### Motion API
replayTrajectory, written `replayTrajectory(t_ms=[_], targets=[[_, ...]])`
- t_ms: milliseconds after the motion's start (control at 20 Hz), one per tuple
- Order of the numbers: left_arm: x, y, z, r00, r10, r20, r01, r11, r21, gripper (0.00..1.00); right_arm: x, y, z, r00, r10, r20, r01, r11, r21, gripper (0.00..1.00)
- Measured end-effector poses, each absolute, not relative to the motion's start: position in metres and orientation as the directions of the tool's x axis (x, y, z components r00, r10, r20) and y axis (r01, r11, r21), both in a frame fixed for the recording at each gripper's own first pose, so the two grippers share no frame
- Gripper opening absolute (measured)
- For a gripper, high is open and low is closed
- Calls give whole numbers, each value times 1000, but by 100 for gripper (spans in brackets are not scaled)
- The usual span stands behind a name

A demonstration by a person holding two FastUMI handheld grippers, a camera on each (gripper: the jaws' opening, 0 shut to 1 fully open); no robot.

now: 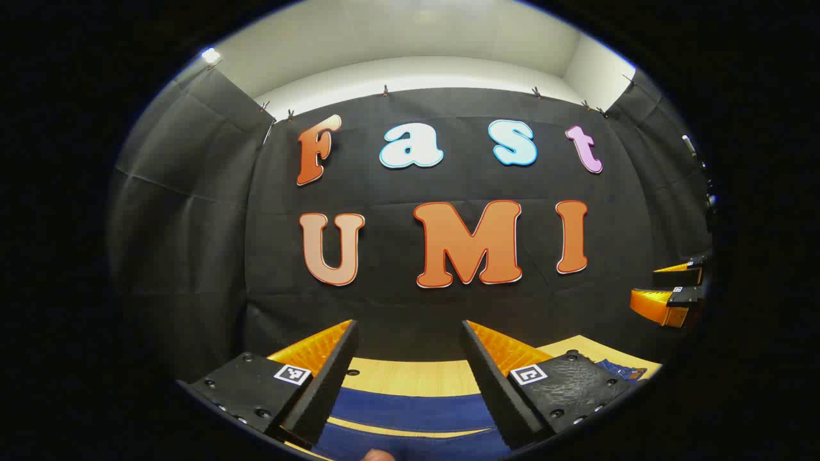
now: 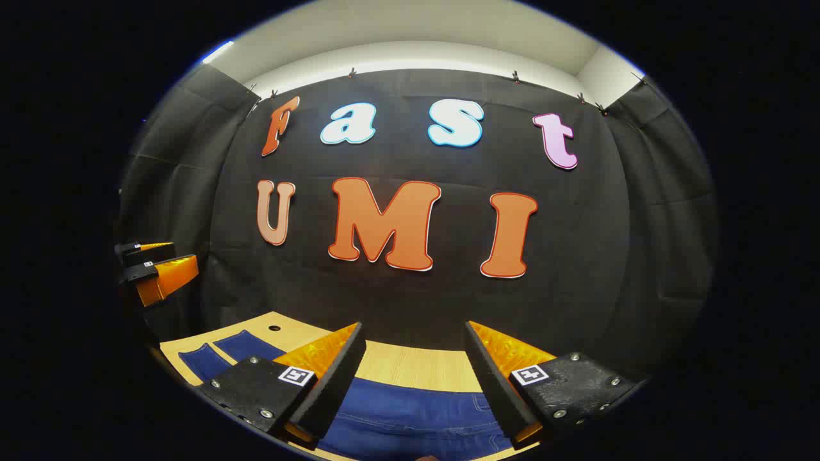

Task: Grasp the waist and the cuffs of the jeans and fold them to make the two legs overlap; first hold the waist and fold one-third of the jeans toward the cuffs, then hold the cuffs and fold the remaining one-third in the same direction to finish folding.

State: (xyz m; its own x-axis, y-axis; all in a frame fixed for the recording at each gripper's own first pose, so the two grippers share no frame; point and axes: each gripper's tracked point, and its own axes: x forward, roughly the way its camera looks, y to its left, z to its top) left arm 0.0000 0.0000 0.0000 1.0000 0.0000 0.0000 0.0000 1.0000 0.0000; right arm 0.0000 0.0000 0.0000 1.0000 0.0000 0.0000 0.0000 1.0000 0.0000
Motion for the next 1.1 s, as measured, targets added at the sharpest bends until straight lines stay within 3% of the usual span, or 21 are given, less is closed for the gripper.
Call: replayTrajectory(t_ms=[250,450,750,800,850,900,950,1000,1100], targets=[[0,-16,4,1000,-21,14,20,999,29,97,-6,-11,-3,1000,-15,6,15,1000,-9,99],[0,-37,0,999,-46,15,45,998,46,98,-11,-21,-18,999,-27,-31,27,1000,8,93],[4,-51,0,997,-67,25,66,998,21,100,-14,-41,-17,998,-59,-16,59,998,1,100],[6,-50,-2,998,-65,23,65,998,13,100,-14,-46,-20,998,-66,-21,66,998,5,96],[7,-46,-7,998,-57,16,57,998,0,100,-15,-51,-24,997,-69,-32,70,997,25,99],[8,-42,-15,999,-53,-4,52,999,-14,100,-14,-53,-36,996,-65,-67,68,997,48,94],[10,-38,-22,999,-46,-26,45,999,-26,95,-15,-57,-51,991,-76,-112,82,995,54,96],[11,-33,-30,998,-41,-48,40,999,-33,100,-16,-65,-64,986,-90,-142,98,994,51,96],[13,-21,-48,995,-32,-93,28,998,-49,98,-19,-80,-80,977,-112,-180,120,992,36,96]])
